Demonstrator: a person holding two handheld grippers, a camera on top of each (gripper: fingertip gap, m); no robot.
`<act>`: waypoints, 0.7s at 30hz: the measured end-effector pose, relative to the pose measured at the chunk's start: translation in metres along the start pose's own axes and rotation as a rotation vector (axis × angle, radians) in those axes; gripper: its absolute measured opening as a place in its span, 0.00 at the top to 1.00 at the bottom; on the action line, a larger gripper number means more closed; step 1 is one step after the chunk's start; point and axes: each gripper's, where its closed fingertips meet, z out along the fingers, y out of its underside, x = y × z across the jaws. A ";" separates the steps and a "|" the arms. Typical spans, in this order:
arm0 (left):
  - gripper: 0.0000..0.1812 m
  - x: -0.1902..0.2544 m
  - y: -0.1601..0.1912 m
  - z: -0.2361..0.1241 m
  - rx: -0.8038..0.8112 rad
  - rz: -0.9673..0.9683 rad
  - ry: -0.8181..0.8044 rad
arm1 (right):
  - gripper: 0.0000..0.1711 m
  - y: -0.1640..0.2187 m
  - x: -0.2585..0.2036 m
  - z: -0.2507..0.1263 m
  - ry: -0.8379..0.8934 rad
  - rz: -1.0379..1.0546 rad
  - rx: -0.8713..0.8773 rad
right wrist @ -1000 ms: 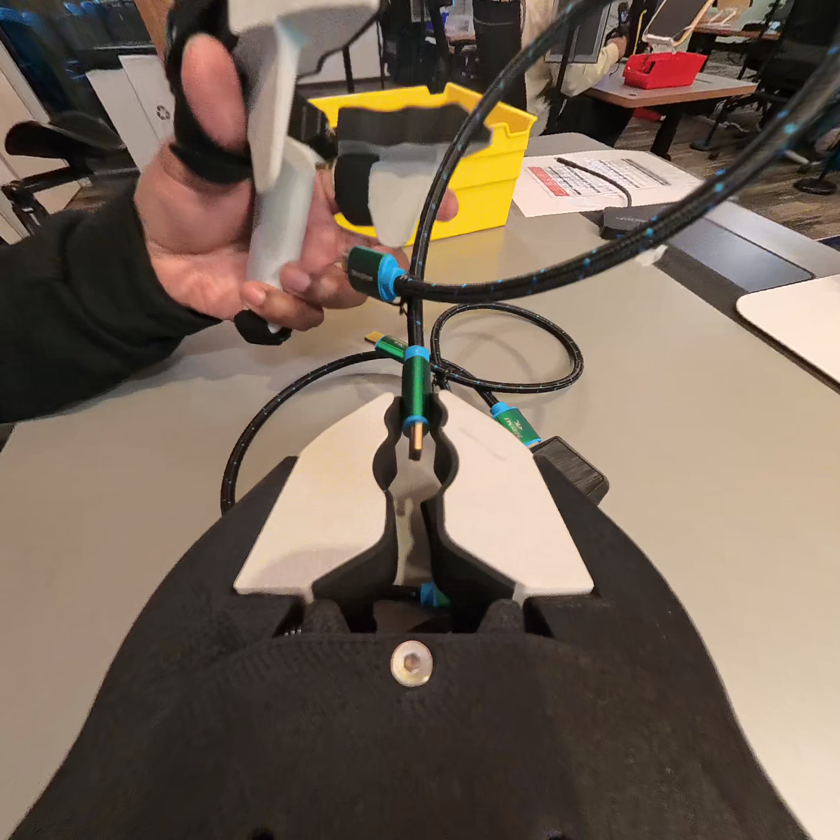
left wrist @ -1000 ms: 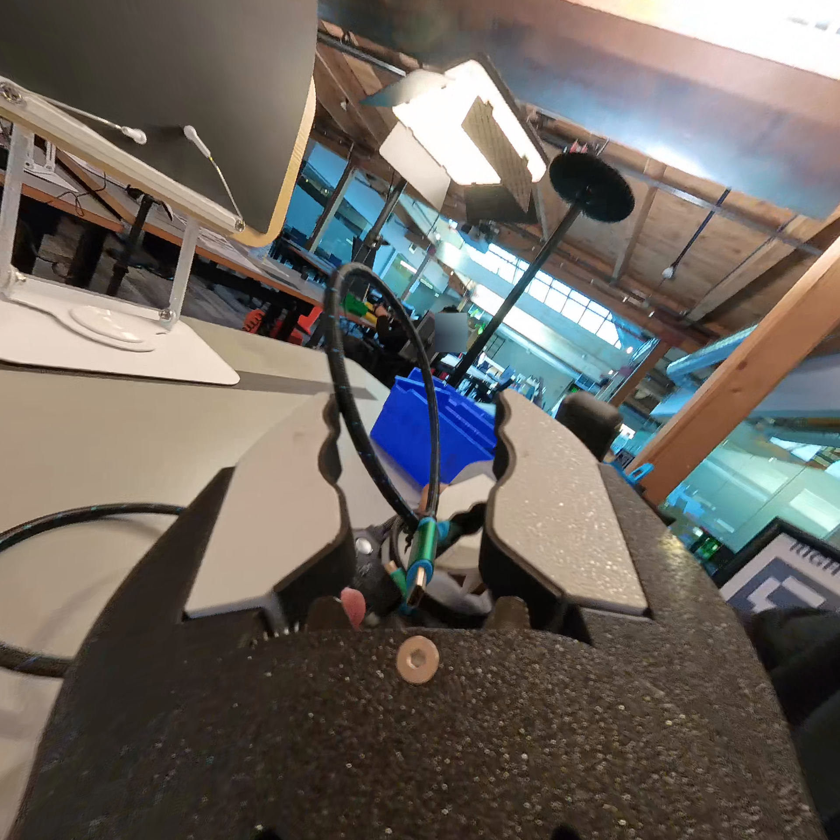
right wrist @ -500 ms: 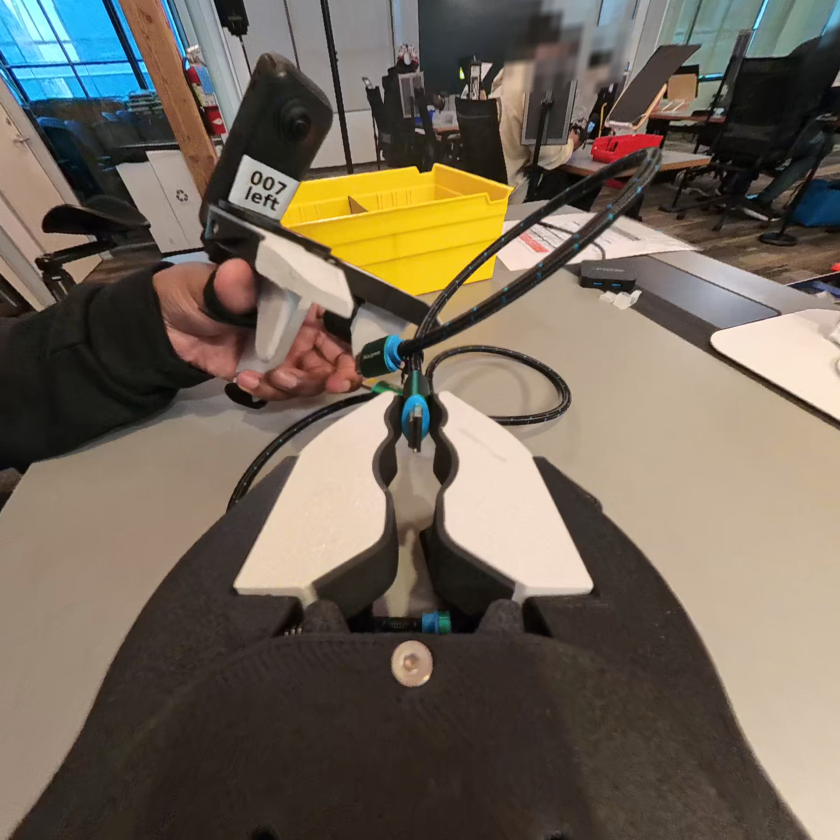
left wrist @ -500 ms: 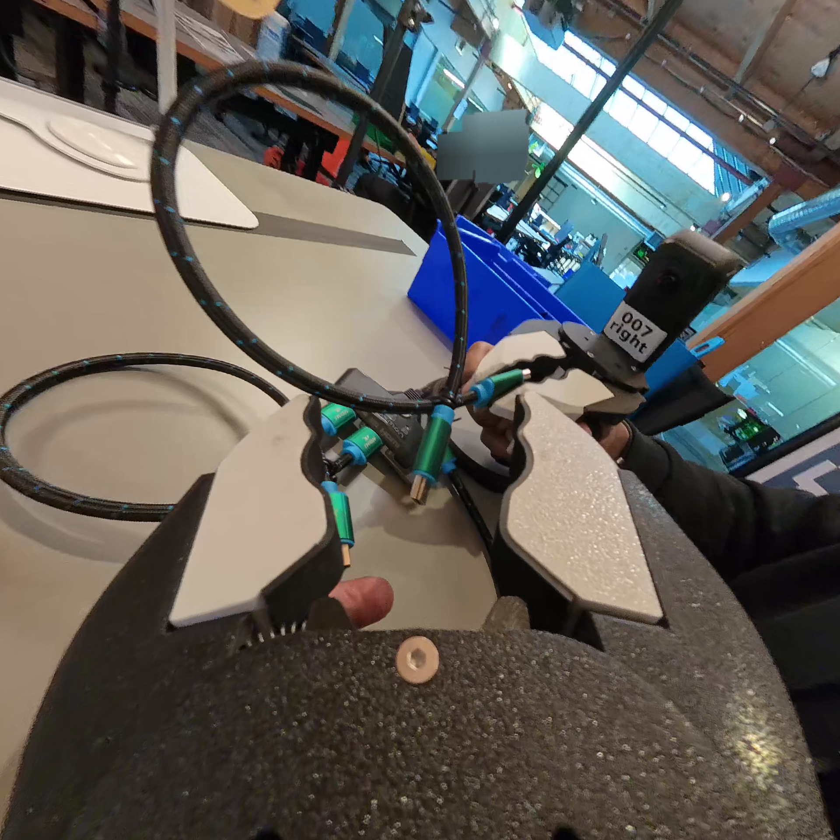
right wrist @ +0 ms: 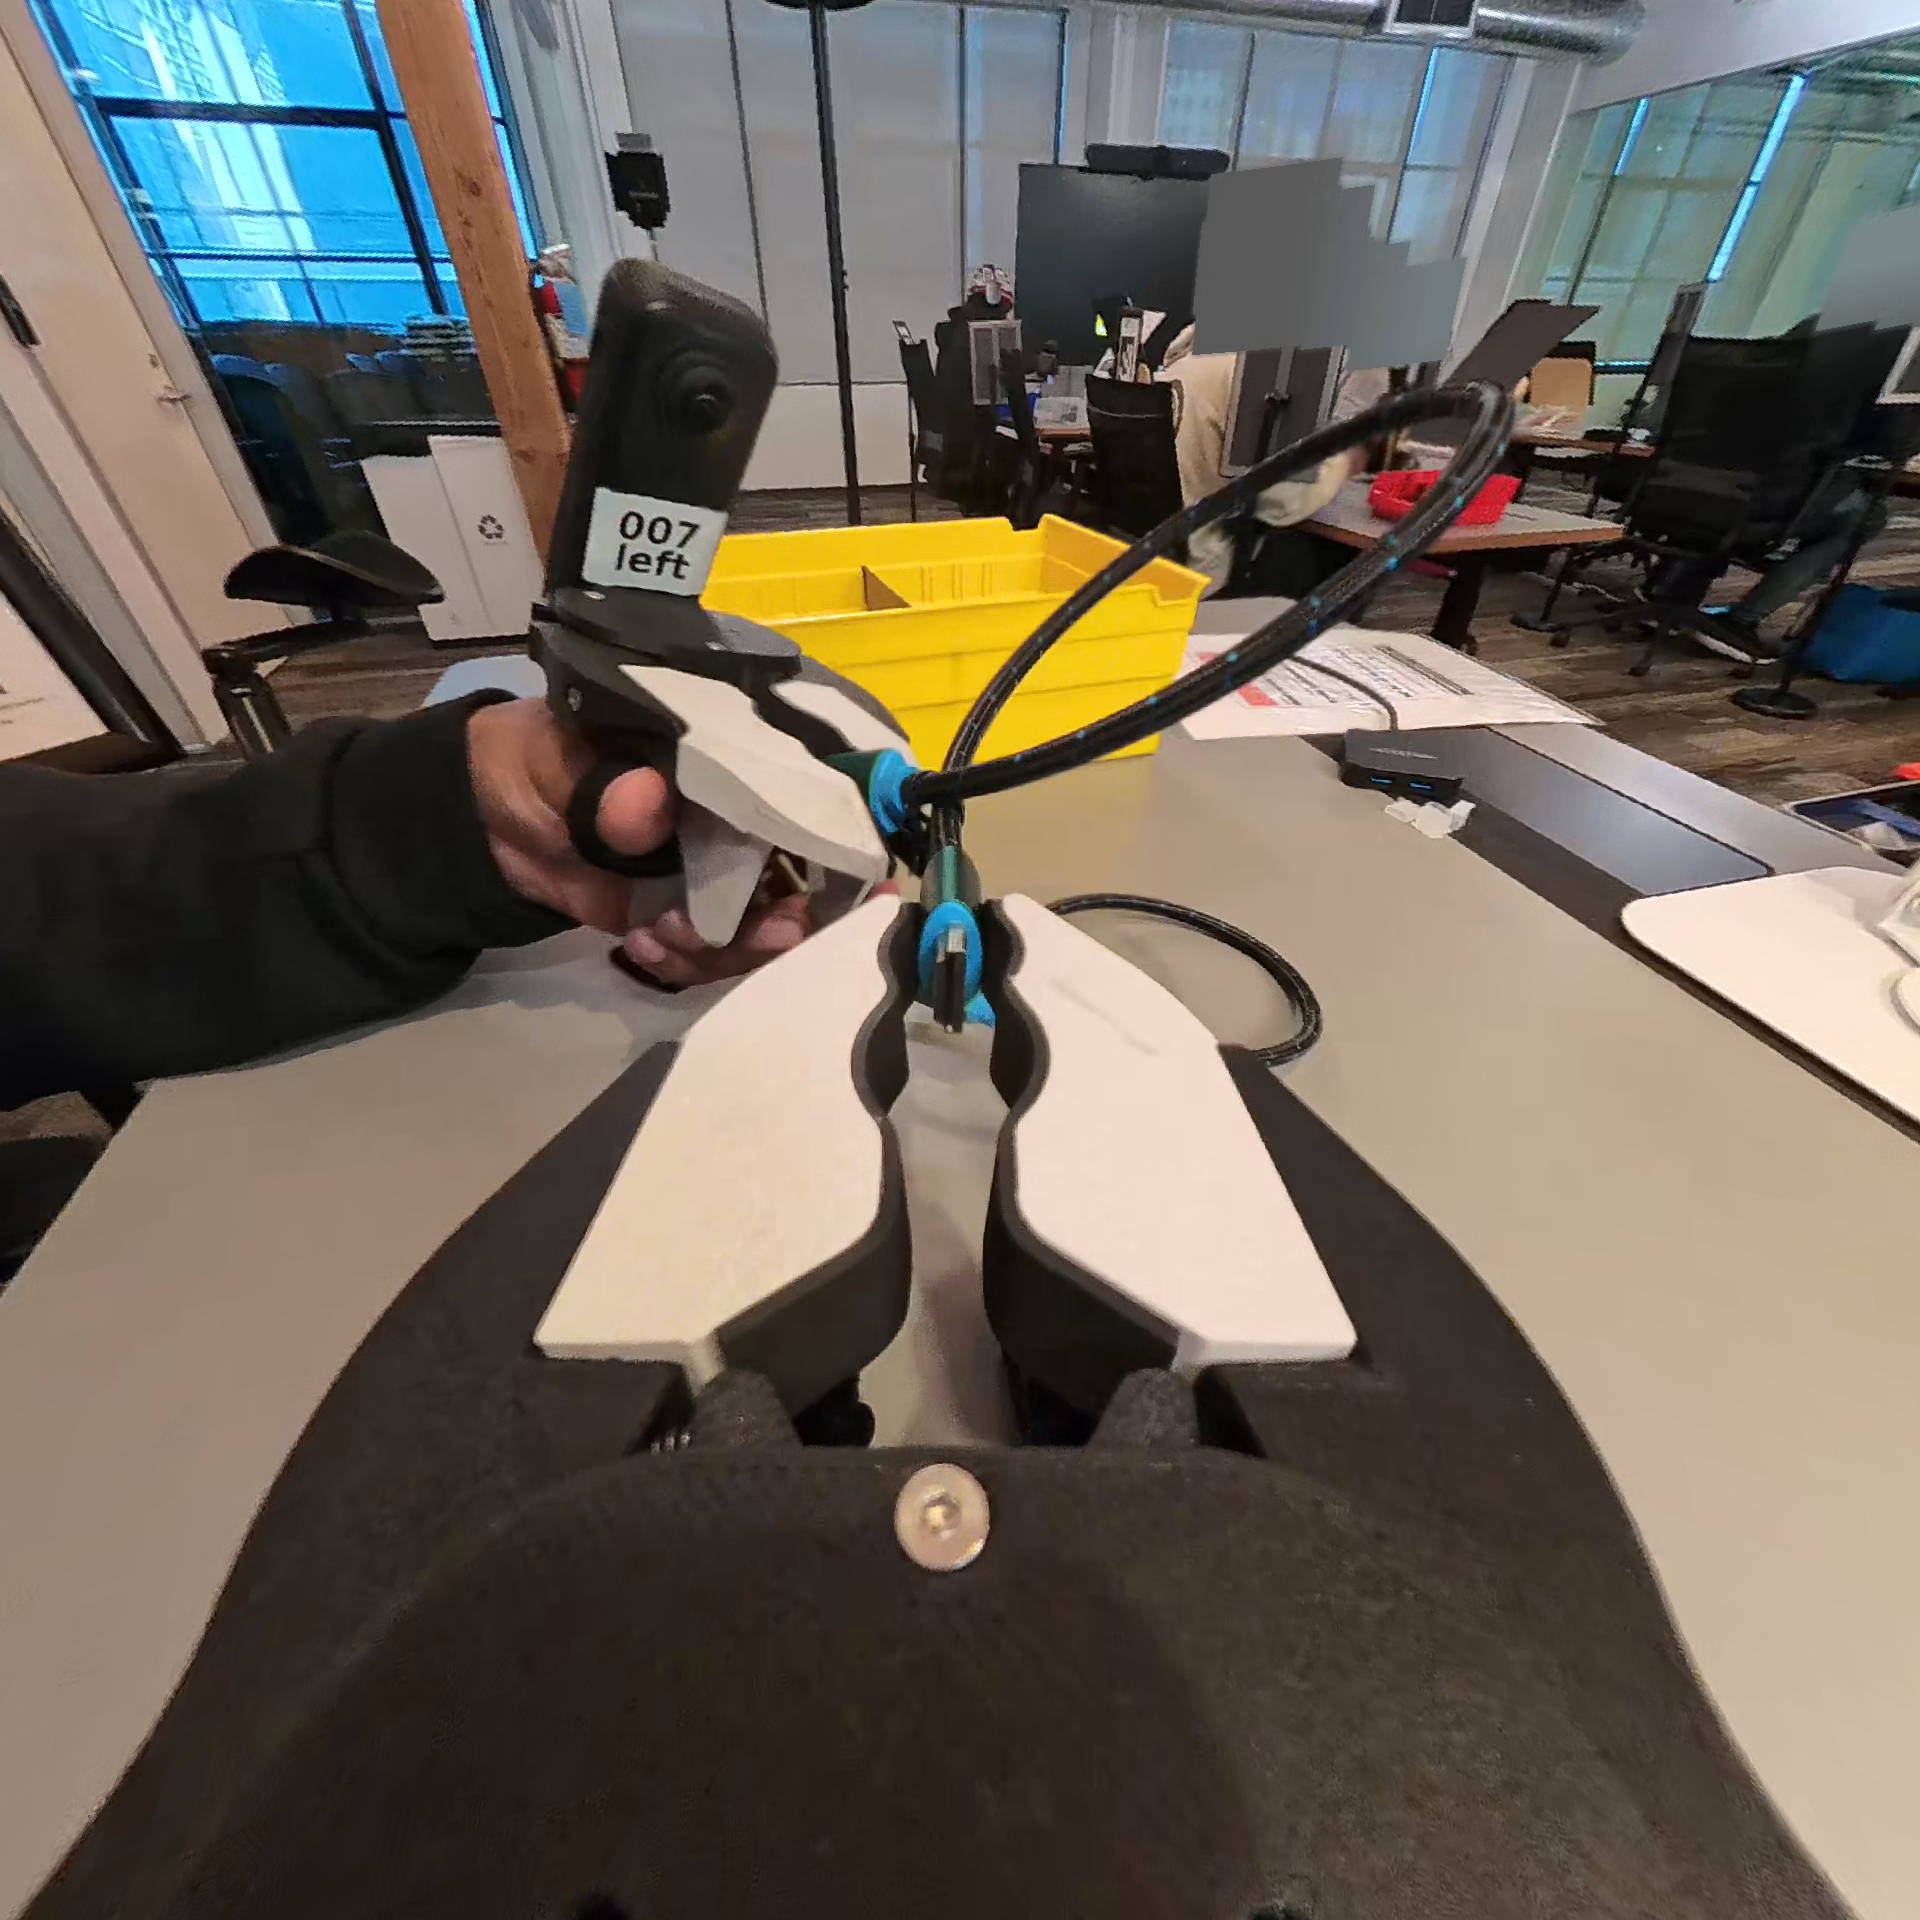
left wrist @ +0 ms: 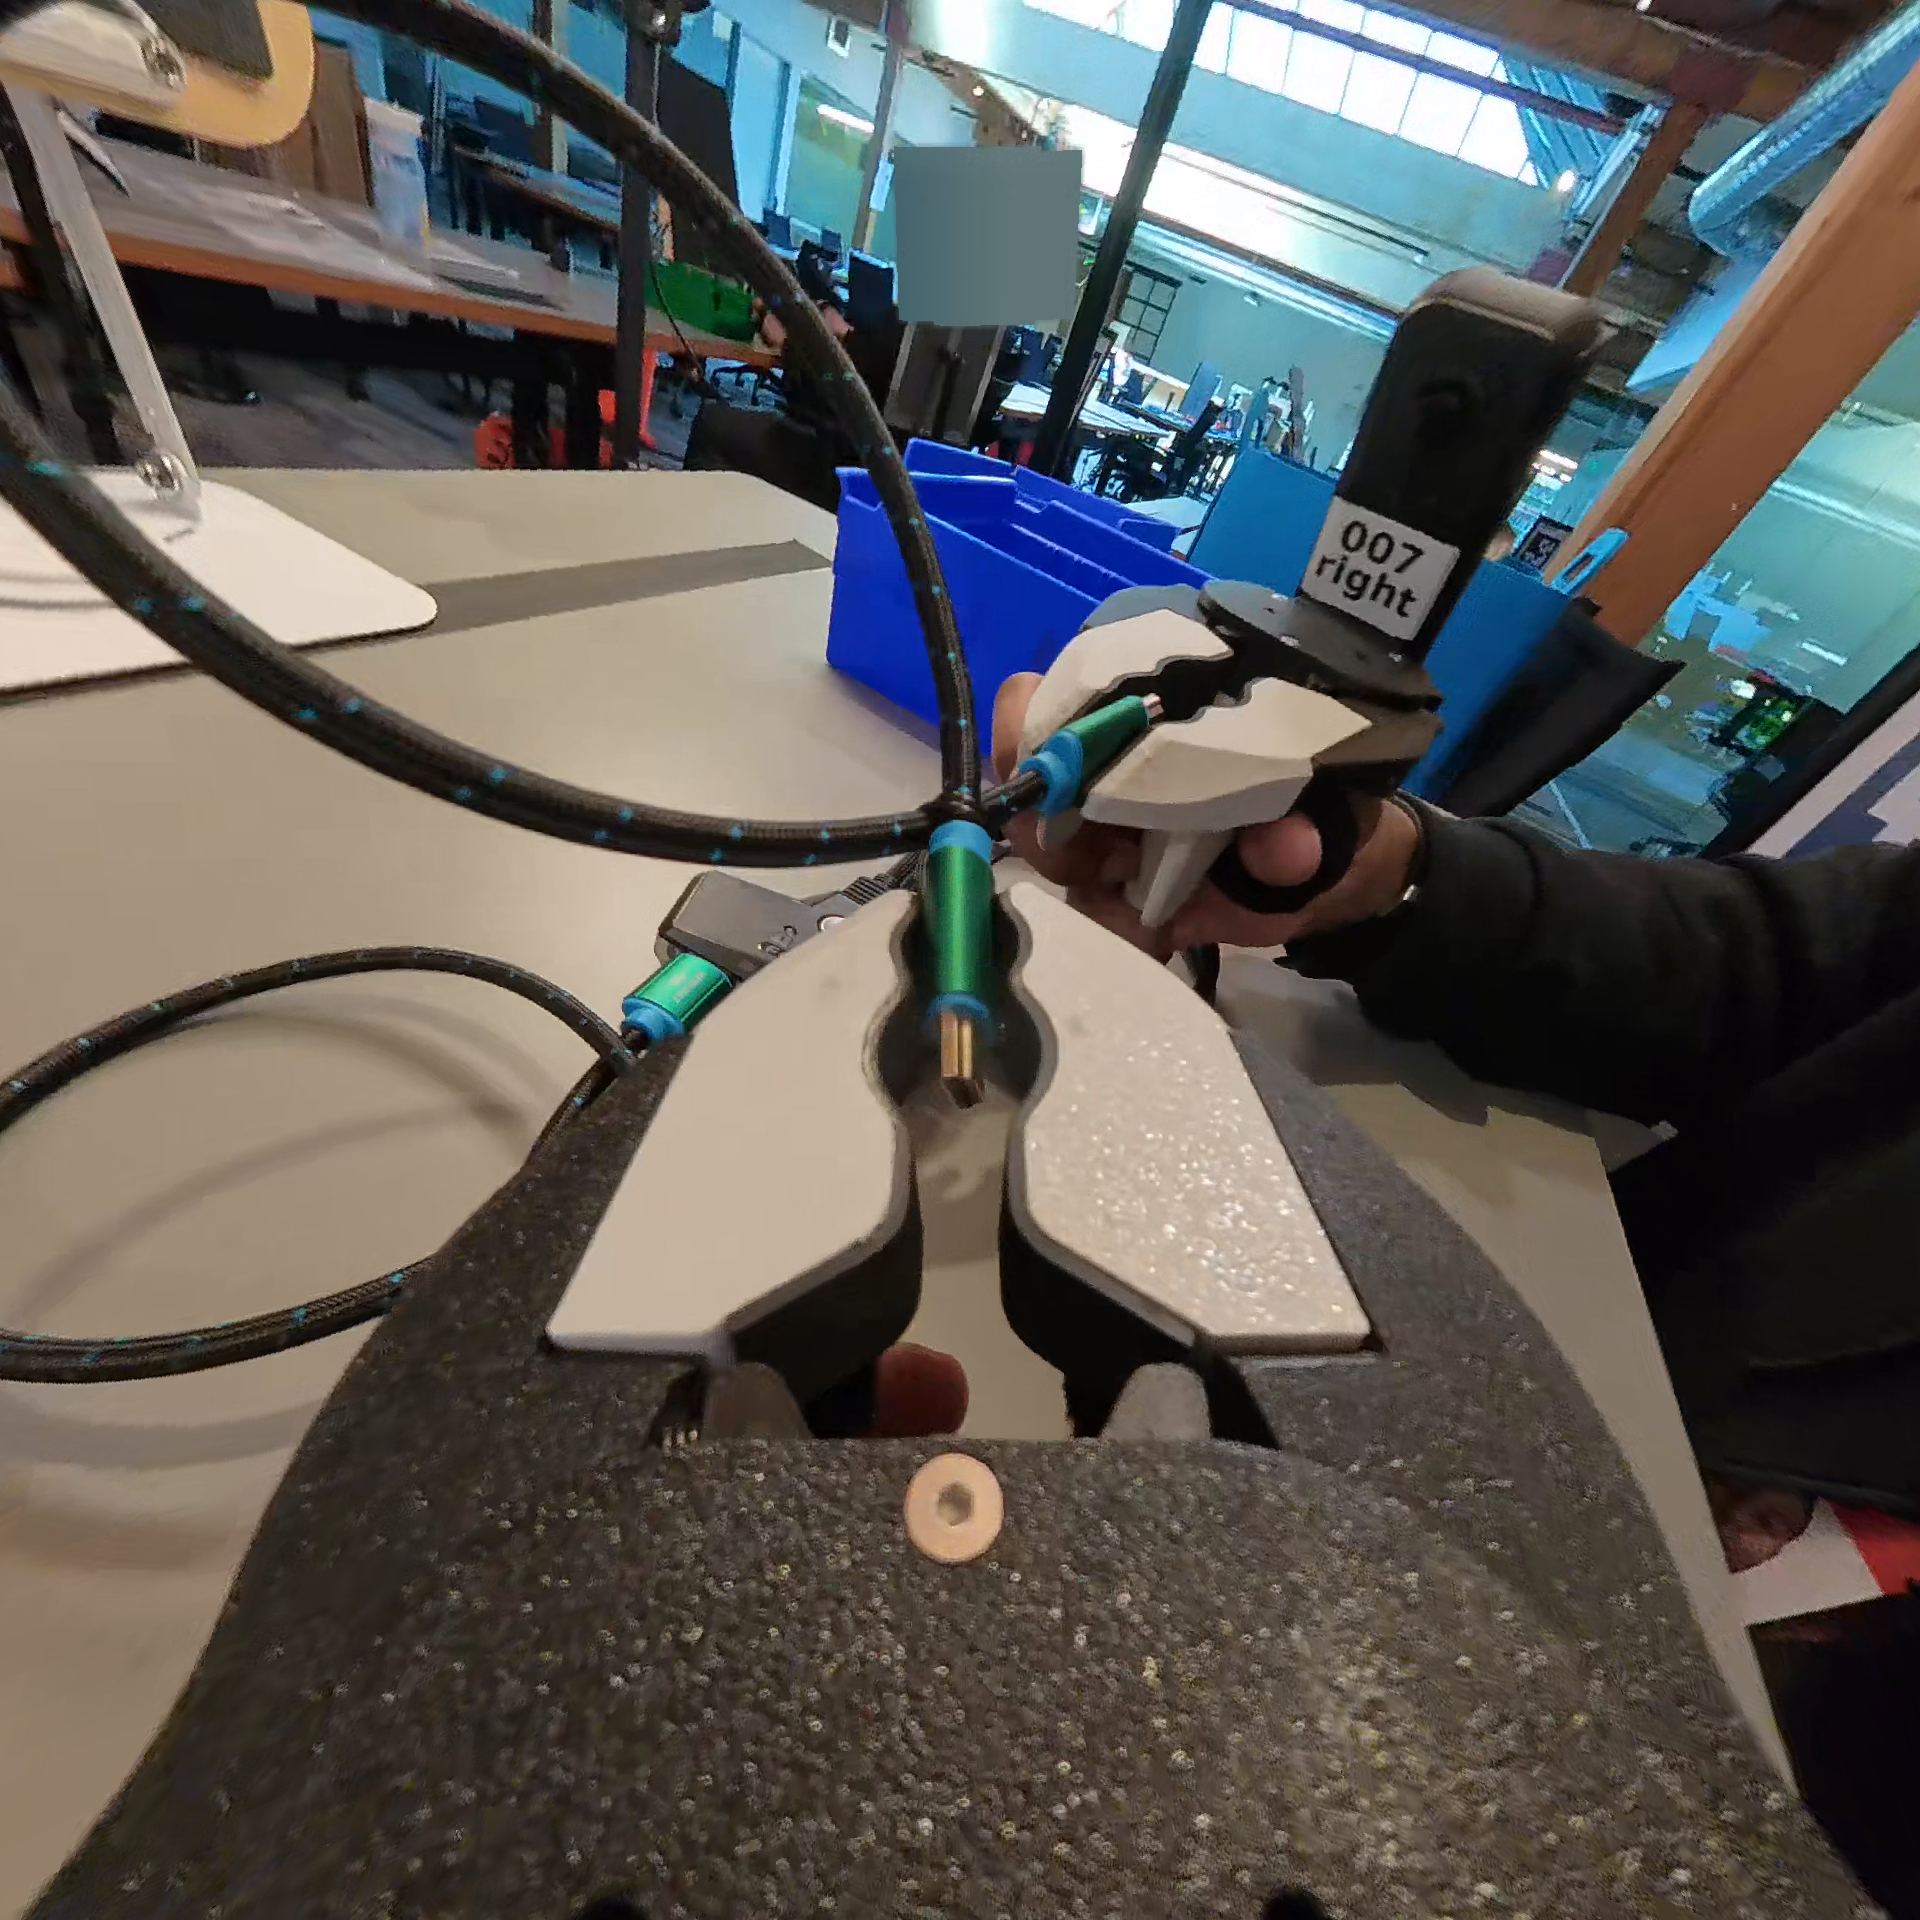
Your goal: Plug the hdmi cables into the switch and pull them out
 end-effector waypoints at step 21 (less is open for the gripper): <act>0.93 0.022 -0.033 -0.115 -0.041 0.307 -0.098 | 0.93 -0.026 -0.042 -0.061 -0.104 -0.166 0.006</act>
